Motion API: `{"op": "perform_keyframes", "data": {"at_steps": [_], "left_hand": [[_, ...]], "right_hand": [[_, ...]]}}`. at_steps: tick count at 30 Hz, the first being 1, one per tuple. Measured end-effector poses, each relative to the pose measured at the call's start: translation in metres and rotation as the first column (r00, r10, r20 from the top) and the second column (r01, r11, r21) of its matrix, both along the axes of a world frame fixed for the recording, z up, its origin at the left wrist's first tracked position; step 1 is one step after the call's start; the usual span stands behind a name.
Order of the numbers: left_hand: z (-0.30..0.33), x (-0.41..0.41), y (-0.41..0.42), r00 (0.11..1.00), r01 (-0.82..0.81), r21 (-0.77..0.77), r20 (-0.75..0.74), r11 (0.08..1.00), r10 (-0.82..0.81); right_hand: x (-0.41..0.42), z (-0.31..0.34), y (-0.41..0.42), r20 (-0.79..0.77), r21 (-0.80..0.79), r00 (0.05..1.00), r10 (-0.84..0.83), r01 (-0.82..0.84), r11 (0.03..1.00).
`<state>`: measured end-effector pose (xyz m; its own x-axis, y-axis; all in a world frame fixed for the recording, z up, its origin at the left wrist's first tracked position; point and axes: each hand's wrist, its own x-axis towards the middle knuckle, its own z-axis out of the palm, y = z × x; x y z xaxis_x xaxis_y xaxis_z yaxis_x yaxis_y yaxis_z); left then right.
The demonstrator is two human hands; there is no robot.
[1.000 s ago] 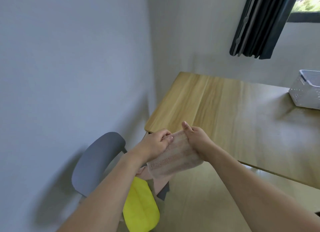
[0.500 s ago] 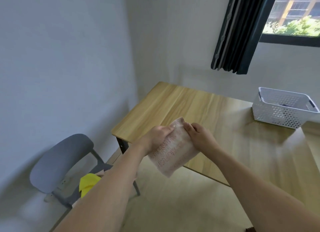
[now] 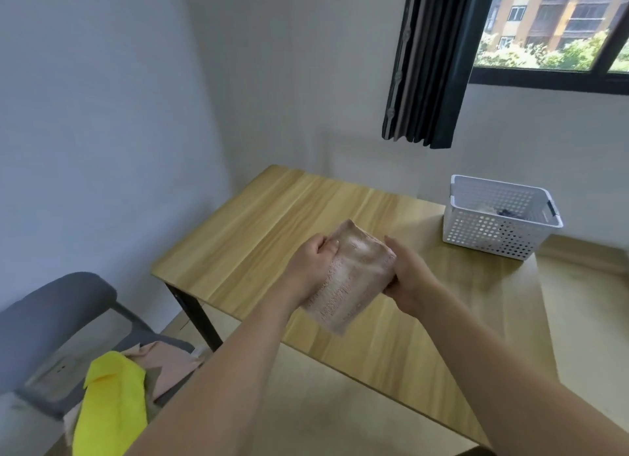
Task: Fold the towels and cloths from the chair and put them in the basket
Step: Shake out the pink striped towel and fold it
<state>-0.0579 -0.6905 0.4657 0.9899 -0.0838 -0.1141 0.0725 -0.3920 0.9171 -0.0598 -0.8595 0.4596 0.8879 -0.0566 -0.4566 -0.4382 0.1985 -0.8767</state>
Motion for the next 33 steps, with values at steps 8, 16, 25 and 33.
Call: {"op": "perform_keyframes", "data": {"at_steps": [8, 16, 25, 33], "left_hand": [[-0.010, 0.005, -0.112, 0.993, -0.115, 0.009, 0.000, 0.993, 0.115], [-0.021, 0.028, -0.220, 0.985, -0.139, -0.025, -0.108, 0.990, 0.136], [-0.017, 0.045, -0.359, 0.938, -0.305, -0.032, -0.185, 0.952, 0.294], [-0.014, 0.100, -0.413, 0.958, -0.236, 0.020, -0.160, 0.972, 0.236]], "right_hand": [[0.012, -0.004, -0.103, 0.022, -0.143, 0.999, -0.027, 0.030, 0.989], [0.039, -0.023, -0.211, 0.072, -0.071, 0.992, -0.101, 0.107, 0.992], [0.072, -0.026, -0.345, 0.087, -0.051, 0.995, -0.040, 0.045, 0.998], [0.119, -0.009, -0.408, -0.086, 0.087, 0.990, 0.115, -0.107, 0.990]]}}
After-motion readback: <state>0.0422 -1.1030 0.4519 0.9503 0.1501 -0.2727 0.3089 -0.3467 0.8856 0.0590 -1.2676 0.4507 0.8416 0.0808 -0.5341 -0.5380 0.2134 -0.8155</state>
